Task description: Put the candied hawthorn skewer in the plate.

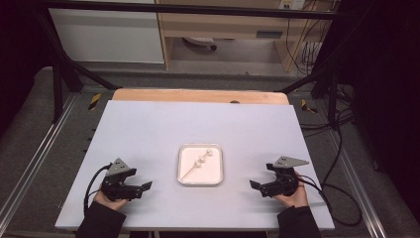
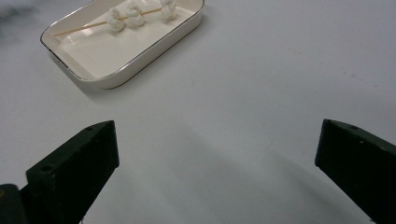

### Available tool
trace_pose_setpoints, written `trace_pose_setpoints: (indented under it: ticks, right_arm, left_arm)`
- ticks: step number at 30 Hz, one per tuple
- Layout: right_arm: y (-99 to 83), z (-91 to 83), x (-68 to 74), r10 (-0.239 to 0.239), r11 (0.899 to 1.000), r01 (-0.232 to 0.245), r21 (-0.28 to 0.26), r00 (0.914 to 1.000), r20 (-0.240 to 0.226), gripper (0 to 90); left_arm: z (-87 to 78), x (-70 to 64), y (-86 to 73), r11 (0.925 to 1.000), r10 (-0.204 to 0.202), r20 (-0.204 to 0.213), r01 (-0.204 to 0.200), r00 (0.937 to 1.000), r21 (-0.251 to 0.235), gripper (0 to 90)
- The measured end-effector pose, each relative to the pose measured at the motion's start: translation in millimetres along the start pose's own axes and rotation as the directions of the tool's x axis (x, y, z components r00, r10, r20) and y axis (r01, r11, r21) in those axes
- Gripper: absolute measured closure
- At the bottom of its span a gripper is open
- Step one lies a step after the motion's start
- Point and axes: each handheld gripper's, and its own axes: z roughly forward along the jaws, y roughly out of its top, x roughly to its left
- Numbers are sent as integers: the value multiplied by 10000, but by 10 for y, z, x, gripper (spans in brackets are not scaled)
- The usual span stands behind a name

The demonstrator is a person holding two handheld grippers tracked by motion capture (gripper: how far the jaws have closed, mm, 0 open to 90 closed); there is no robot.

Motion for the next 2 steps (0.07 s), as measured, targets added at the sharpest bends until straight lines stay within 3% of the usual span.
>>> trace_pose_setpoints:
  ticks: [2]
  right_arm:
    - [-3, 8, 3, 13, 10000, -13, 35, 10000, -4, 2]
  left_arm:
    - [0, 4, 1, 10000, 2, 4, -2, 10000, -8, 177]
